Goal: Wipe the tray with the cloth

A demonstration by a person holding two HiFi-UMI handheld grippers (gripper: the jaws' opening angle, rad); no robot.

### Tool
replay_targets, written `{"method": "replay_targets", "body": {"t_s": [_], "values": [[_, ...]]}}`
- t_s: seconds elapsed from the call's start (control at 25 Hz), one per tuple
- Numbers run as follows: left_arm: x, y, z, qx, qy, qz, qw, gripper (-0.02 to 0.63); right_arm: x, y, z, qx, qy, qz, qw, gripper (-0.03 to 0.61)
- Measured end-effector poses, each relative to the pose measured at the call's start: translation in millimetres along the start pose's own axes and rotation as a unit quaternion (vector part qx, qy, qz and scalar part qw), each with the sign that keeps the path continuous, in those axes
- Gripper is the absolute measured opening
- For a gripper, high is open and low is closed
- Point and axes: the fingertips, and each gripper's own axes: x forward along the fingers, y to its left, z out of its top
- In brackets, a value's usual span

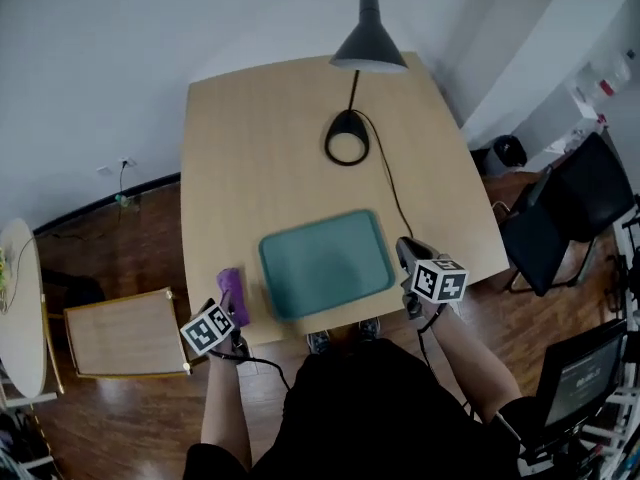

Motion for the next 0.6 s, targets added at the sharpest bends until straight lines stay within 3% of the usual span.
{"method": "replay_targets", "body": {"t_s": [0.12,0.2,0.36,0.6], "values": [[-45.0,-4.0,29.8,0.028,-0.09,0.02,0.9954,0.253,-25.3,24.5,40.3,0.007,-0.057,0.021,0.998,0.029],[-69.1,-20.4,44.6,0.062,-0.128,0.017,0.9897,0.247,-41.4,36.6,59.0,0.007,-0.084,0.034,0.996,0.029],[-105.4,-65.2,56.3,0.104,-0.172,-0.009,0.9795,0.235,-75.7,64.8,76.3,-0.009,-0.129,0.073,0.989,0.023],[-159.3,-152.6,48.4,0.113,-0.222,-0.09,0.9643,0.226,-121.3,93.0,85.1,-0.08,-0.173,0.126,0.973,0.023]]}}
